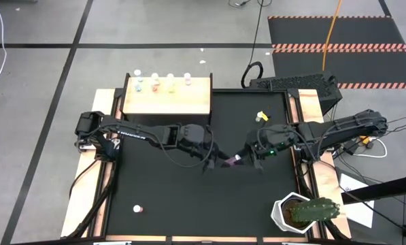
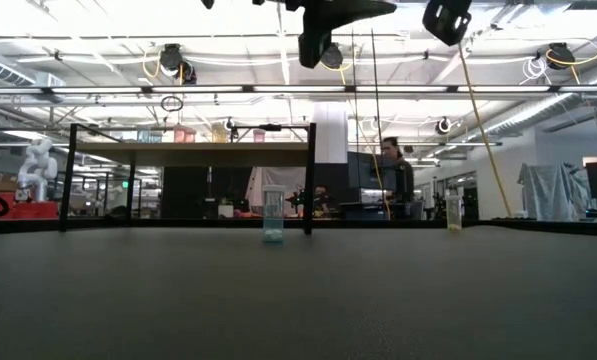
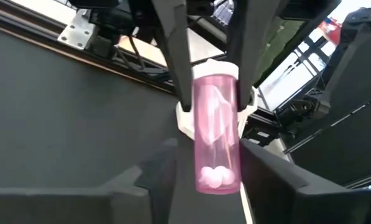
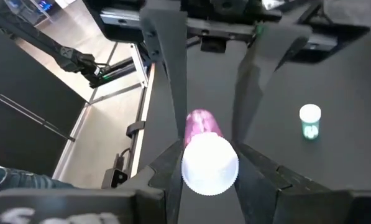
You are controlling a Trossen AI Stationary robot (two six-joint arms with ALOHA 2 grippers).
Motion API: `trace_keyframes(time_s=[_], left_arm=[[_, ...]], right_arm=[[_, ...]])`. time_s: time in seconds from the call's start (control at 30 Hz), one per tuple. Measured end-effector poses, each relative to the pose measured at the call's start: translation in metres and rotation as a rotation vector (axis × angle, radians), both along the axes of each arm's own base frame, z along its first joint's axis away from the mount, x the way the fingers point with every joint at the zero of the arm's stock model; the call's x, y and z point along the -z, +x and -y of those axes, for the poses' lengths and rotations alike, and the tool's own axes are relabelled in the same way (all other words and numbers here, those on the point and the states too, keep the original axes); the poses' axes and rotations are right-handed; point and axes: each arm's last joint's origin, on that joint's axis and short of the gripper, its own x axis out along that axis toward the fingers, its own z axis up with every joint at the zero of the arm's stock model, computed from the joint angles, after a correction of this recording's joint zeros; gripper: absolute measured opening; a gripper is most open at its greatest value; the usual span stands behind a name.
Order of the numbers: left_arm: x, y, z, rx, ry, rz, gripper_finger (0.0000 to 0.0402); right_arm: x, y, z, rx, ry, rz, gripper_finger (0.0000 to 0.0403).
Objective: Pick and place medicine bottles onto shelf by color
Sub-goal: Put the pink pill bottle on the shelf aligned with the pink pill bottle
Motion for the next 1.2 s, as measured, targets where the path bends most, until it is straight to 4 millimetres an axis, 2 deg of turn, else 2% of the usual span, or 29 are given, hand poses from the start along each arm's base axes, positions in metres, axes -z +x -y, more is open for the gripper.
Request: trace_keyframes(time_s=[0.3, 0.43, 0.53, 0.67, 0.87, 1.0, 1.1, 1.2], left_arm=[[-0.002, 0.000, 0.001, 0.020, 0.018, 0.024, 0.0093], [-0.002, 0.001, -0.002, 0.020, 0.019, 0.031, 0.0094], [-0.007, 0.002, -0.006, 0.002, 0.012, 0.071, 0.0111], [-0.015, 0.004, -0.010, -0.031, 0.013, 0.164, 0.0120], [-0.032, 0.006, -0.019, -0.079, 0.054, 0.356, 0.0094], [-0.042, 0.006, -0.024, -0.098, 0.103, 0.472, 0.0101], [-0.047, 0.005, -0.026, -0.138, 0.160, 0.533, 0.0115], [-0.050, 0.005, -0.027, -0.188, 0.225, 0.576, 0.0119]], right_arm=[[-0.001, 0.000, 0.001, -0.006, -0.055, 0.031, 0.0114], [-0.003, 0.001, 0.001, -0.006, -0.074, 0.055, 0.0116], [-0.008, 0.002, 0.003, 0.049, -0.119, 0.110, 0.0127], [-0.019, -0.007, 0.007, 0.125, -0.147, 0.171, 0.0161], [-0.044, -0.031, 0.011, 0.195, -0.140, 0.329, 0.0227], [-0.059, -0.047, 0.013, 0.282, -0.179, 0.432, 0.0259], [-0.066, -0.051, 0.014, 0.328, -0.183, 0.487, 0.0272], [-0.071, -0.044, 0.011, 0.324, -0.169, 0.560, 0.0276]])
